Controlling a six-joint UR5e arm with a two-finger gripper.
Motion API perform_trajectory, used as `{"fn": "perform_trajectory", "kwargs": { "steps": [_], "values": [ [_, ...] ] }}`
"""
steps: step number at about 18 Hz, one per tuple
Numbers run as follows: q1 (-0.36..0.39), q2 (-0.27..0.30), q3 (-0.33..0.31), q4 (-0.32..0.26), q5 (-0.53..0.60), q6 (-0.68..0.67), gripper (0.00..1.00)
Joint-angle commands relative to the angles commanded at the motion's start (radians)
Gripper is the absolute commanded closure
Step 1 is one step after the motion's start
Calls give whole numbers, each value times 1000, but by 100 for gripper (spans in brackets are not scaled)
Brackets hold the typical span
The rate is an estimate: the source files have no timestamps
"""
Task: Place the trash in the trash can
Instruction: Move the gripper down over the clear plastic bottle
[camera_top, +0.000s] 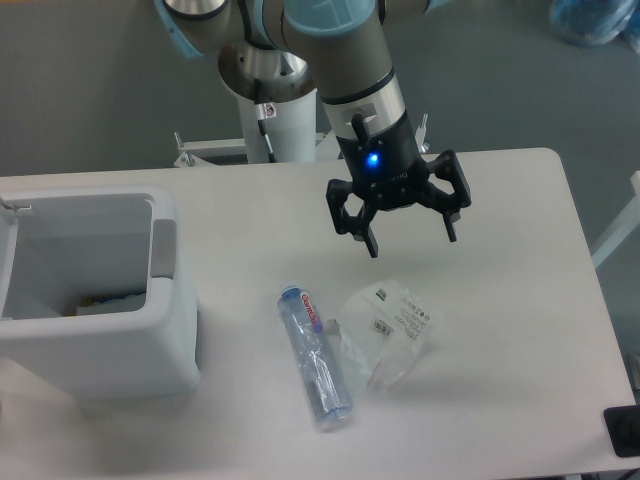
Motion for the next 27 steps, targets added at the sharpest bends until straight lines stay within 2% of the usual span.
{"fn": "perform_trajectory", "kwargs": {
  "steps": [8,10,16,23,27],
  "values": [
    [2,-17,11,17,8,-2,0],
    [3,-44,14,26,12,-2,0],
    [18,-109,8,109,15,-11,0],
    [14,-182,0,109,11,-26,0],
    [-9,-239,3,109,-26,-154,0]
  ]
}}
